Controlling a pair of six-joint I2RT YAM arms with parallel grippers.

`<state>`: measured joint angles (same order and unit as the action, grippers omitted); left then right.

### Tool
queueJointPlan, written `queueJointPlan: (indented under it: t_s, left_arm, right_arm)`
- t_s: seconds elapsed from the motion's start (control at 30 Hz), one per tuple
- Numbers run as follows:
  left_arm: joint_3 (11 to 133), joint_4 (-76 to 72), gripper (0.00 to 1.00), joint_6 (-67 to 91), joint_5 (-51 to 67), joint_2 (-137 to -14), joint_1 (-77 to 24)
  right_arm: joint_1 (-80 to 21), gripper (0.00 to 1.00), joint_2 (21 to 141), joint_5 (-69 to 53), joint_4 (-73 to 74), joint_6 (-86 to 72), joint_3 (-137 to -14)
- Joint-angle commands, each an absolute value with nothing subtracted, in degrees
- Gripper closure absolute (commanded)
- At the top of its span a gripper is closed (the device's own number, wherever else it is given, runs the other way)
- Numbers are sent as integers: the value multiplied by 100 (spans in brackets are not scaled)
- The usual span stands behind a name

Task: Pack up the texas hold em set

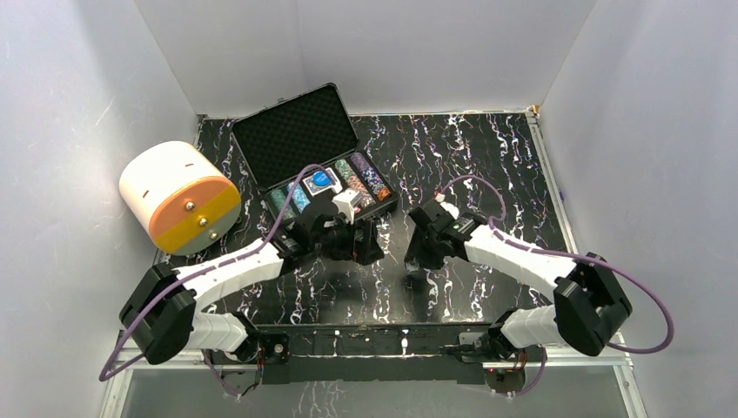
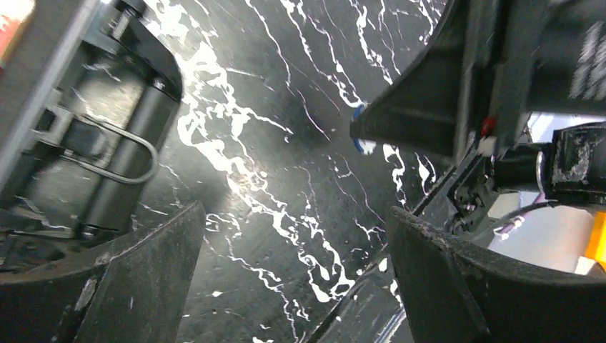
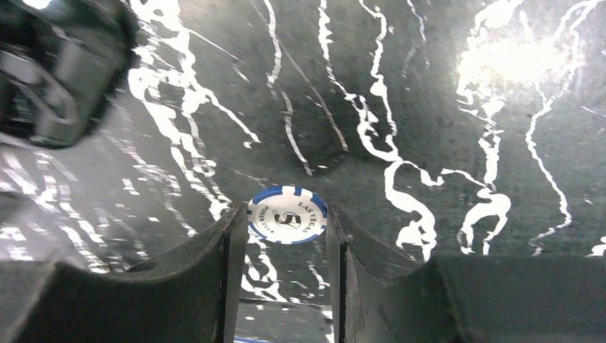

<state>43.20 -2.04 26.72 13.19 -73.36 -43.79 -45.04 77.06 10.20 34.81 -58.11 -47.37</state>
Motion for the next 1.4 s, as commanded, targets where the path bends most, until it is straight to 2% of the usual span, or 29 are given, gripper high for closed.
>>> queueJointPlan:
  t_s: [0.0, 0.13, 0.33, 0.57, 0.73, 0.93, 1.13, 1.2, 1.3, 1.37]
  left_arm:
    - [3835, -1544, 4, 3302, 1410, -7268, -4627]
    - [3462, -2489, 8, 3729, 1586, -7343, -4671]
    - [3337, -3101, 20, 4279, 1291, -7449, -4683]
    - [3444, -3336, 51, 4458, 1185, -7666, -4683]
    - [3468, -3345, 62, 4457, 1181, -7759, -4678]
    - [3506, -3551, 83, 4405, 1097, -7782, -4685]
    - [3670, -3498, 93, 4200, 1092, -7962, -4679]
    - [3754, -3379, 100, 4056, 1034, -7958, -4682]
    - [3937, -2939, 100, 3621, 865, -7927, -4684]
    - [4148, -2474, 100, 3064, 719, -7893, -4684]
  right_arm:
    - [-4282, 56, 7305, 716, 2738, -6348, -4768]
    - [-4137, 56, 7122, 450, 2283, -6743, -4794]
    - [-4098, 56, 7008, 162, 1875, -7217, -4782]
    - [-4068, 56, 6909, -34, 1695, -7428, -4770]
    - [-4029, 56, 6902, -176, 1619, -7427, -4790]
    - [-4008, 56, 6891, -274, 1587, -7418, -4773]
    - [-3989, 56, 6921, -355, 1500, -7385, -4770]
    - [-3970, 51, 6938, -366, 1499, -7318, -4800]
    - [-3890, 34, 6954, -239, 1716, -7092, -4926]
    - [-3728, 27, 6918, -66, 2009, -6863, -5057]
